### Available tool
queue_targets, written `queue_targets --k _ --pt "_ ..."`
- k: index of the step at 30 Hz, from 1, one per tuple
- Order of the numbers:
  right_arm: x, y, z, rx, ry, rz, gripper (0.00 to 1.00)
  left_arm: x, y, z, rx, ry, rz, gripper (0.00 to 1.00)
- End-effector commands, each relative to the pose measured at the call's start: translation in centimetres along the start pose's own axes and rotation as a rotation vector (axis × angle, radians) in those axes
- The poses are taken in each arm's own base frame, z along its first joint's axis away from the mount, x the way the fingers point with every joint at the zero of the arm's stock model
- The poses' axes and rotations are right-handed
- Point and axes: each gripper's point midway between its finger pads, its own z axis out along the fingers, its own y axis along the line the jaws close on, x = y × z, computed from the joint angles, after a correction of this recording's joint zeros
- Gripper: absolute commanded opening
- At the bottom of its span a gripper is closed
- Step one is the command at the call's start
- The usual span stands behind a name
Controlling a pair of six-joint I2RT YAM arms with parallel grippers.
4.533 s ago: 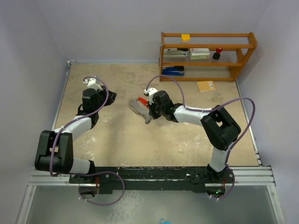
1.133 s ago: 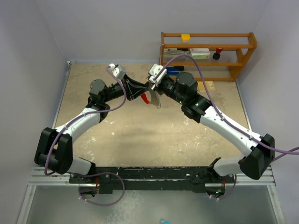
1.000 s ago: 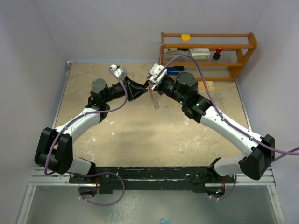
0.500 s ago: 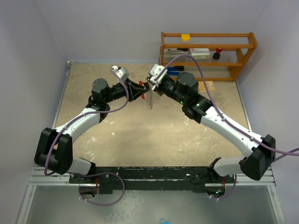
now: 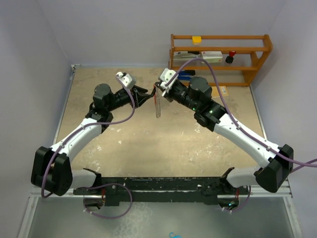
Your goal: Remove the keys from the keyring
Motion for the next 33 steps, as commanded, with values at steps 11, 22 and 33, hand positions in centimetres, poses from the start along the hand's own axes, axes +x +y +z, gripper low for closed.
queue_targets --k 11,22,33 --pt "-4.5 0.0 -1.8 -0.031 -0.137 -0.017 0.00 -5.1 -1.6 -0.4 0.087 -0.064 0.226 0.36" --pt "-6.2 2.5 -3.7 -0.170 -0.204 -0.053 0.00 -7.3 -5.7 -1.1 0.325 -0.105 0.326 0.36" --pt "-6.6 3.6 -4.4 -0.235 -0.217 -0.070 0.00 -6.5 -8.3 -2.3 0.511 -0.079 0.380 0.36"
